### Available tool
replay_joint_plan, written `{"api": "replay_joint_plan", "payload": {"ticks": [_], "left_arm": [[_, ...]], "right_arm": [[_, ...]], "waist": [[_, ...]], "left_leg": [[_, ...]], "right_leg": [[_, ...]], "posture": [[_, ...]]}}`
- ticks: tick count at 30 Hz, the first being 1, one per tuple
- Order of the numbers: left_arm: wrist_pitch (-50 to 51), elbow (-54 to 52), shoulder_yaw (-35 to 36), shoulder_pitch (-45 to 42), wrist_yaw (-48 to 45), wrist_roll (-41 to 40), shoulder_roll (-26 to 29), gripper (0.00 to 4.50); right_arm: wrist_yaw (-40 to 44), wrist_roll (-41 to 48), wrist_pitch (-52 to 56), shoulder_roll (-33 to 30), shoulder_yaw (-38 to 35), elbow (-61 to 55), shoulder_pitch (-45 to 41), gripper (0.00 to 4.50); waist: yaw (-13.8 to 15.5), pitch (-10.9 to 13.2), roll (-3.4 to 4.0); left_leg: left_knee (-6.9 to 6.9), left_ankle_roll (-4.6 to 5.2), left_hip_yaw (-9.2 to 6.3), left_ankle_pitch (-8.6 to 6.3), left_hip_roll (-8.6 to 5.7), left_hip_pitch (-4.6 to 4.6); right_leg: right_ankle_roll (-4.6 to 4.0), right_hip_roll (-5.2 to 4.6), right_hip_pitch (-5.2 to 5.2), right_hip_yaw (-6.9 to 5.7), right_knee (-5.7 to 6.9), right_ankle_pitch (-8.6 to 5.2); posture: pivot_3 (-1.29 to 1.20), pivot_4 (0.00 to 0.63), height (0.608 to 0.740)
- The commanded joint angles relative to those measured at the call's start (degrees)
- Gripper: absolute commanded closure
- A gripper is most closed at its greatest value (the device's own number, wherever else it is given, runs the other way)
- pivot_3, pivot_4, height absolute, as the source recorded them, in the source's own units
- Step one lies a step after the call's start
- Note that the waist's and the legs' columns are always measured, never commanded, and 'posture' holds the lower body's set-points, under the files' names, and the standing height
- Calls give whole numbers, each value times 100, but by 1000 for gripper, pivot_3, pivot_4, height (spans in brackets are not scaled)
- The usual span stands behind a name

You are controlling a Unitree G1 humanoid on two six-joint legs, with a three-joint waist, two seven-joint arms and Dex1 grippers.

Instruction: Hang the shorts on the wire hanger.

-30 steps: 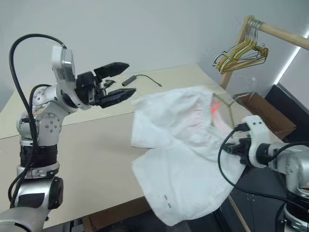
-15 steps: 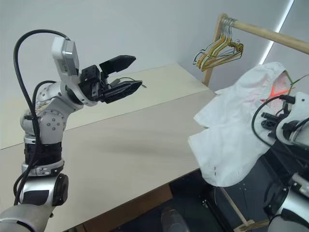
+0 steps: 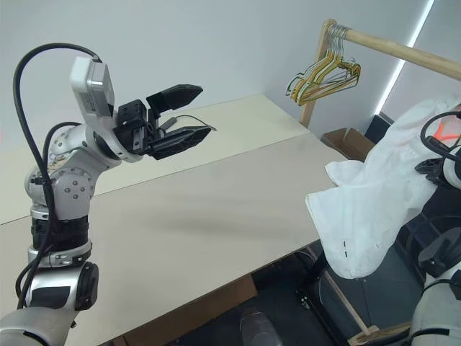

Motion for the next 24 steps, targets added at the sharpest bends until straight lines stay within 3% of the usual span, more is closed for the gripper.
{"api": "replay_joint_plan", "payload": {"ticks": [1,24], "left_arm": [[92,-256,111,47,43,-215,80,38],[348,-669,123,283,268,-566,250,38]], "right_arm": [[-67,-395,-19,-113,-333,170,-218,4500],[122,-1333,-736,-156,-801,800,119,4500]], "waist": [[6,0,0],[163,0,0]], "left_leg": [[-1,0,1,0,0,0],[-31,1,6,0,2,0]], "right_leg": [[1,0,0,1,-2,0],[12,1,10,2,-62,10]], "posture": [[-261,0,740],[-240,0,740]]}}
